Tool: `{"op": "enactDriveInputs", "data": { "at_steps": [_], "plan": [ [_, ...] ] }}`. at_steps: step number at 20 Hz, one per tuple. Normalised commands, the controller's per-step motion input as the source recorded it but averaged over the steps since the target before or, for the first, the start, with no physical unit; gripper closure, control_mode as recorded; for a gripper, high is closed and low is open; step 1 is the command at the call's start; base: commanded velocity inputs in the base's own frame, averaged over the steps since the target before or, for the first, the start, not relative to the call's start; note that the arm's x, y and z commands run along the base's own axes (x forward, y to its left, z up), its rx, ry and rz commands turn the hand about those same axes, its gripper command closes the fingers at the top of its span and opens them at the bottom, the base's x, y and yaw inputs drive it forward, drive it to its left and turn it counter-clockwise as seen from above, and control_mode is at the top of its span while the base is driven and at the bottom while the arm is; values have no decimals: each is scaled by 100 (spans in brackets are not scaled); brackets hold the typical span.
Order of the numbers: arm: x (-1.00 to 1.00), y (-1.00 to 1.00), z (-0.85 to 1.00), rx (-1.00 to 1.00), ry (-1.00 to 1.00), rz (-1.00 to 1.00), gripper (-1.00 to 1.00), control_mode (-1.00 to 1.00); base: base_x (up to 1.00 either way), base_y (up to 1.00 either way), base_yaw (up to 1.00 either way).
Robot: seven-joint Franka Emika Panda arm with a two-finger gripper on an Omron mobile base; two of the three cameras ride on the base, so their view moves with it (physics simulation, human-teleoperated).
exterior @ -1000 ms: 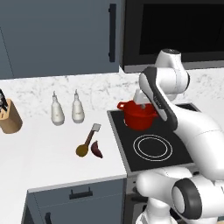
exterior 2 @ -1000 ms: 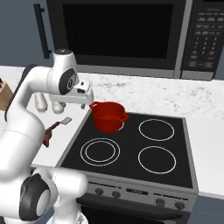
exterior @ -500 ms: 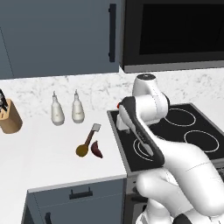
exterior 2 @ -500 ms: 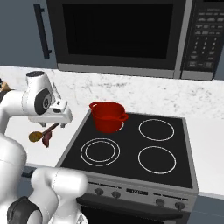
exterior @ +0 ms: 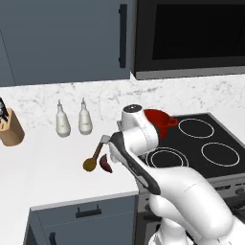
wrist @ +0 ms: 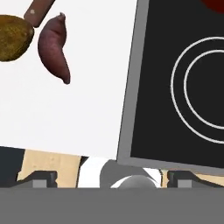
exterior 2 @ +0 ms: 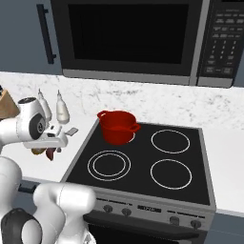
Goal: Put the potato and avocado in the pot. Retrieve the spatula and lightly stir the vegetables in the pot.
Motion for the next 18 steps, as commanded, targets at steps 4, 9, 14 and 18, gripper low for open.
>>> {"op": "enactDriveInputs", "data": {
  "at_steps": [4,9,14,18],
  "plan": [
    [47,52,-29,0,0,16,-100,-100,0,0,0],
    [38,41,-37,0,4,17,-100,-100,0,0,0],
    [30,36,-33,-3,9,8,-100,-100,0,0,0],
    [59,0,-24,0,12,1,-100,-100,0,0,0]
  ]
}}
